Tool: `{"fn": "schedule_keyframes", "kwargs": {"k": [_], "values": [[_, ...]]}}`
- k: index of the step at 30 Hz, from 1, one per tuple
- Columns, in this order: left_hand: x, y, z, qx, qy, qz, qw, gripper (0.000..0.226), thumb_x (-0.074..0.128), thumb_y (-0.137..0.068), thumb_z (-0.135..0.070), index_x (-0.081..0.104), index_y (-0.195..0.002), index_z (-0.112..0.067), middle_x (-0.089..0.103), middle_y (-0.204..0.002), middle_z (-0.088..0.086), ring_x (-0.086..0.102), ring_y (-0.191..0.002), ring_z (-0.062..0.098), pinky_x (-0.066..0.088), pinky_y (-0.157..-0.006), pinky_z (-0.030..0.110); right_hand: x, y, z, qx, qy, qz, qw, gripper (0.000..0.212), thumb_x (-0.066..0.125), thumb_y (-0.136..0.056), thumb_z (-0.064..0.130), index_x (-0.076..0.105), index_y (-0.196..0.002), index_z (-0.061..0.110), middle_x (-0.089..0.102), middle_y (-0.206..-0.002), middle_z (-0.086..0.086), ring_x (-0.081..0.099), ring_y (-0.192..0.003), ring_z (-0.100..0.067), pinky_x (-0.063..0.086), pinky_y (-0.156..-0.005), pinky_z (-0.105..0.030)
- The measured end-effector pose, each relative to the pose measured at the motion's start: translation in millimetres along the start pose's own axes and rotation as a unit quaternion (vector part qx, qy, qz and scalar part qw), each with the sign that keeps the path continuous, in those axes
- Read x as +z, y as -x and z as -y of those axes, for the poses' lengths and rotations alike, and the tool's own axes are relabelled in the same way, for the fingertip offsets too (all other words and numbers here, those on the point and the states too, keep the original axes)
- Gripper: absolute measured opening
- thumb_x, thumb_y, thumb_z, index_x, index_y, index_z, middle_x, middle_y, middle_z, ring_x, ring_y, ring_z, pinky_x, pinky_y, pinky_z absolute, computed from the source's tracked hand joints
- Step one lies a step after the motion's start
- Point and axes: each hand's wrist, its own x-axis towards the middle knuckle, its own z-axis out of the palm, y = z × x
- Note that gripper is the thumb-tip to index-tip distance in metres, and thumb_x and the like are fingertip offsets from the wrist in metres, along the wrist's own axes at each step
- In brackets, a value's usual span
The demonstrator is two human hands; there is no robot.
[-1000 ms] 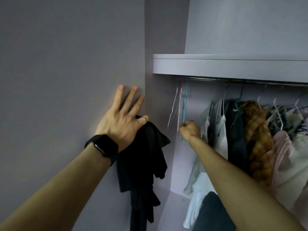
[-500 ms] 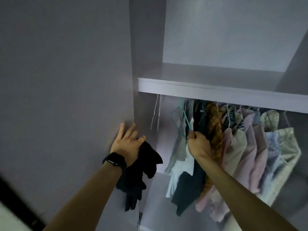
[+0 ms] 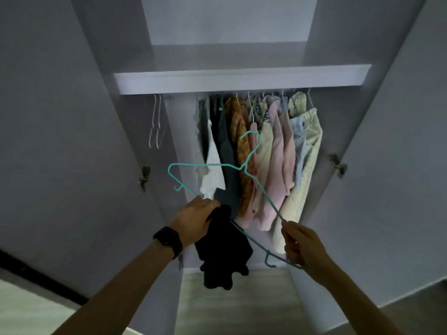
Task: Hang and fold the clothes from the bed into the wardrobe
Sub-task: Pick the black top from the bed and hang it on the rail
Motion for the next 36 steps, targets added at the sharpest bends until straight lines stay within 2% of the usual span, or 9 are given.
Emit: {"fn": "schedule_keyframes", "kwargs": {"k": [3, 6, 12, 16, 19, 22, 26, 32, 36], "values": [[-1.4, 5.5, -13.9, 0.071, -0.04, -0.031, 0.996, 0.03, 0.072, -0.08, 0.006, 0.07, -0.109, -0.002, 0.07, -0.101, 0.014, 0.066, -0.097, 0.038, 0.057, -0.087, 0.044, -10.1, 8.5, 0.7, 0.052, 0.185, 0.101, 0.976, 0.041, 0.061, -0.088, 0.05, 0.07, -0.087, 0.01, 0.055, -0.064, -0.007, 0.04, -0.049, -0.014, 0.034, -0.047, -0.022], [5.3, 7.2, -39.2, 0.143, -0.068, -0.021, 0.987, 0.04, 0.082, -0.065, 0.011, 0.073, -0.103, -0.001, 0.072, -0.096, 0.013, 0.071, -0.087, 0.035, 0.061, -0.074, 0.05, -12.2, 2.6, 17.2, 0.065, 0.182, 0.083, 0.978, 0.045, 0.07, -0.084, 0.042, 0.069, -0.112, 0.007, 0.066, -0.076, -0.008, 0.045, -0.055, -0.015, 0.037, -0.052, -0.025], [3.6, -1.3, -72.6, 0.104, -0.045, 0.041, 0.993, 0.034, 0.061, -0.093, -0.006, 0.065, -0.127, -0.012, 0.065, -0.127, 0.01, 0.065, -0.105, 0.031, 0.058, -0.079, 0.043, -20.4, -34.5, 64.4, 0.113, -0.076, 0.011, 0.991, 0.038, 0.066, -0.09, 0.049, 0.064, -0.098, 0.012, 0.036, -0.058, 0.004, 0.033, -0.047, -0.008, 0.031, -0.042, -0.019], [-20.3, -16.1, -69.3, -0.02, -0.082, 0.033, 0.996, 0.049, 0.044, -0.105, -0.034, 0.034, -0.153, -0.038, 0.03, -0.161, -0.01, 0.063, -0.116, 0.024, 0.057, -0.082, 0.04, -28.9, -42.5, 82.9, 0.016, 0.049, -0.151, 0.987, 0.045, 0.052, -0.092, 0.067, 0.054, -0.07, 0.028, 0.034, -0.053, 0.01, 0.028, -0.043, -0.008, 0.024, -0.037, -0.018], [-50.8, -34.2, -57.5, -0.084, -0.027, 0.011, 0.996, 0.045, 0.044, -0.104, -0.039, 0.044, -0.149, -0.032, 0.052, -0.139, -0.003, 0.06, -0.114, 0.027, 0.052, -0.091, 0.043, -38.8, -41.7, 99.7, -0.07, 0.103, -0.242, 0.962, 0.065, 0.048, -0.077, 0.085, 0.039, -0.052, 0.026, 0.035, -0.051, 0.008, 0.032, -0.042, -0.01, 0.029, -0.05, -0.026], [-83.0, -51.8, -46.0, -0.127, 0.018, -0.049, 0.991, 0.028, 0.052, -0.103, -0.031, 0.067, -0.125, -0.022, 0.067, -0.119, 0.002, 0.063, -0.107, 0.022, 0.047, -0.091, 0.03, -41.2, -45.3, 116.8, -0.136, 0.085, -0.277, 0.947, 0.051, 0.051, -0.076, 0.065, 0.041, -0.049, 0.023, 0.038, -0.048, 0.008, 0.036, -0.049, -0.014, 0.032, -0.062, -0.036], [-123.3, -66.9, -43.6, -0.185, 0.127, -0.105, 0.969, 0.009, 0.065, -0.095, -0.037, 0.073, -0.097, -0.04, 0.071, -0.09, -0.021, 0.067, -0.089, 0.001, 0.049, -0.077, 0.012, -28.2, -42.3, 152.4, -0.21, 0.004, -0.315, 0.925, 0.072, 0.046, -0.081, 0.079, 0.03, -0.043, 0.02, 0.03, -0.044, 0.006, 0.032, -0.045, -0.014, 0.032, -0.05, -0.026], [-167.8, -82.5, -55.8, -0.177, 0.172, -0.145, 0.958, 0.005, 0.073, -0.089, -0.036, 0.076, -0.093, -0.037, 0.074, -0.083, -0.019, 0.067, -0.077, -0.008, 0.049, -0.064, 0.006, 16.4, -39.0, 215.6, -0.269, -0.314, -0.173, 0.894, 0.051, 0.05, -0.096, 0.046, 0.028, -0.054, 0.028, 0.022, -0.047, 0.009, 0.019, -0.038, -0.01, 0.017, -0.037, -0.018], [-203.0, -86.4, -58.8, -0.156, 0.188, -0.165, 0.956, 0.01, 0.074, -0.088, -0.035, 0.077, -0.098, -0.033, 0.076, -0.088, -0.014, 0.07, -0.083, -0.001, 0.054, -0.073, 0.014, 46.1, -40.7, 252.0, -0.29, -0.376, -0.087, 0.876, 0.051, 0.047, -0.099, 0.043, 0.029, -0.055, 0.025, 0.021, -0.05, 0.006, 0.018, -0.04, -0.011, 0.014, -0.037, -0.02]]}}
